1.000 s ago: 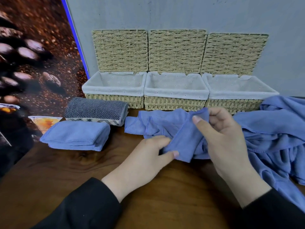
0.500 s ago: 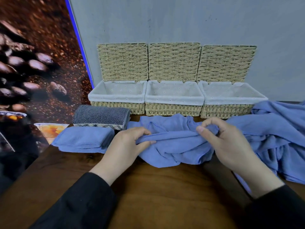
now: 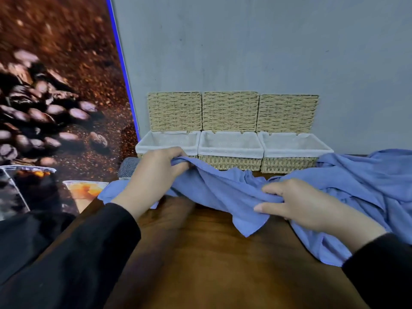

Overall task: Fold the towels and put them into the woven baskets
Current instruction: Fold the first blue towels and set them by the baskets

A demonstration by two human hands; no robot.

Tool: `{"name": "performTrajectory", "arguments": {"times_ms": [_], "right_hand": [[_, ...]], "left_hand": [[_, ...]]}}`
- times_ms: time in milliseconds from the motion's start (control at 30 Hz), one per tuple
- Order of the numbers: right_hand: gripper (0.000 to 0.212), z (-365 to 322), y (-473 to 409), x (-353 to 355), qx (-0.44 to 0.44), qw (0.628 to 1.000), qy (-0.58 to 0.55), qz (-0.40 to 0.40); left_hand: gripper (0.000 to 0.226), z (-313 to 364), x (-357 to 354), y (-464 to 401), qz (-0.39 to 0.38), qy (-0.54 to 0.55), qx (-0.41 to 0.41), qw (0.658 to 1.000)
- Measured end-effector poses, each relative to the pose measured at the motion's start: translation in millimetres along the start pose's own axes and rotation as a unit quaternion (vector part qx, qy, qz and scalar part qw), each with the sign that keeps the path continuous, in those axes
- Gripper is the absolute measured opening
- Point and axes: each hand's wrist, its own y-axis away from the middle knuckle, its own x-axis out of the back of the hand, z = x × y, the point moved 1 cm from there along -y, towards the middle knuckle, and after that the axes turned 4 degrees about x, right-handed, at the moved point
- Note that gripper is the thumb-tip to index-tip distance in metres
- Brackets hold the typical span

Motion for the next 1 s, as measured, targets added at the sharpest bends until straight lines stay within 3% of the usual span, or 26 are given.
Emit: {"name": "performTrajectory", "arguments": {"times_ms": [167, 333, 433, 533, 633, 733, 800, 867, 933, 1000], "right_hand": [[0.033, 7, 6, 35, -0.007, 0.98, -0.03, 0.198], [0.019, -2, 22, 61, -0.047, 0.94, -0.18, 0.287], [0.016, -9, 28, 65, -0.034, 0.922, -0.313, 0.226], [0.019, -14, 39, 66, -0.04, 0.935, -0.34, 0.09], [0.027, 0, 41, 57, -0.09, 0.956, -0.278, -0.01], [0.035, 15, 34, 37, -0.141, 0.959, -0.237, -0.069], [0.032, 15, 23, 25, -0.177, 0.931, -0.316, -0.043], [0.03, 17, 2, 27, -0.188, 0.906, -0.376, 0.049], [0.031, 15, -23, 48, -0.115, 0.931, -0.286, 0.194], [0.024, 6, -40, 80, -0.022, 0.919, -0.187, 0.347]], "left_hand": [[0.009, -4, 28, -1, -0.03, -0.078, -0.008, 0.996], [0.019, -10, 52, -1, 0.015, 0.012, 0.046, 0.999], [0.023, -9, 54, -1, 0.023, 0.222, 0.108, 0.969], [0.03, -10, 51, 0, -0.064, 0.369, 0.158, 0.914], [0.028, -17, 43, 10, -0.223, 0.239, 0.198, 0.924], [0.035, -31, 21, 19, -0.327, 0.153, 0.262, 0.895], [0.036, -38, 2, 12, -0.297, 0.183, 0.323, 0.88], [0.036, -36, -10, -12, -0.209, 0.289, 0.35, 0.866], [0.033, -20, -5, -49, -0.078, 0.377, 0.274, 0.881], [0.023, 16, 21, -76, 0.053, 0.401, 0.149, 0.903]]}}
